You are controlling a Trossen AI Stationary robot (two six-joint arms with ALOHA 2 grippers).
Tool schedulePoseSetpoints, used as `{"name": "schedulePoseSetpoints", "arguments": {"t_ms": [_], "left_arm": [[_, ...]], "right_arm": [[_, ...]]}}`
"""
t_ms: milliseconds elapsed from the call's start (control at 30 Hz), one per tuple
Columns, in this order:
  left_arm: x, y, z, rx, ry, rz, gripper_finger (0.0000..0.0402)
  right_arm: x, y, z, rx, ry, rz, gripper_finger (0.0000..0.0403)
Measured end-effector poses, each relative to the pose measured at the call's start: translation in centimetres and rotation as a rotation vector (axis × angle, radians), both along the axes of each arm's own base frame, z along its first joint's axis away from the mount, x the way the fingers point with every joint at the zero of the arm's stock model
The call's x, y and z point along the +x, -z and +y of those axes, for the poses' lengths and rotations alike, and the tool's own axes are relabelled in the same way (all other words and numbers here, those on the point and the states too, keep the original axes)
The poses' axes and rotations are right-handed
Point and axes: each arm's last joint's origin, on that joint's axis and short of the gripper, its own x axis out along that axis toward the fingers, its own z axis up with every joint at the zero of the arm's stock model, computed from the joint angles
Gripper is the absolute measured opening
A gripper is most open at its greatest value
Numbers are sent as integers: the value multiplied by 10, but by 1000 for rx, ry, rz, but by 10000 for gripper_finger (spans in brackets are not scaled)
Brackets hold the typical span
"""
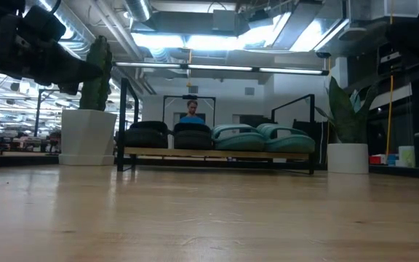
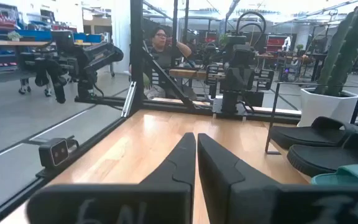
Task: Pick and place slides into the shelf
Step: Return to Home Position
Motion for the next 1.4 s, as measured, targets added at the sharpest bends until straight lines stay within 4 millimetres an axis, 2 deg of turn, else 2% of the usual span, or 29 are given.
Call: {"name": "schedulePoseSetpoints", "arguments": {"t_ms": [200,433,667,1067,1400], "left_arm": [[0,0,0,0,0,0,0],[0,0,0,0,0,0,0],[0,0,0,0,0,0,0],[0,0,0,0,0,0,0],[0,0,0,0,0,0,0]], "right_arm": [[1,2,-4,-80,46,-1,21],[0,3,-18,-39,150,2,21],[2,4,-24,-110,64,2,21],[4,7,-36,-111,151,33,21],[4,6,-37,-103,163,32,21]]}}
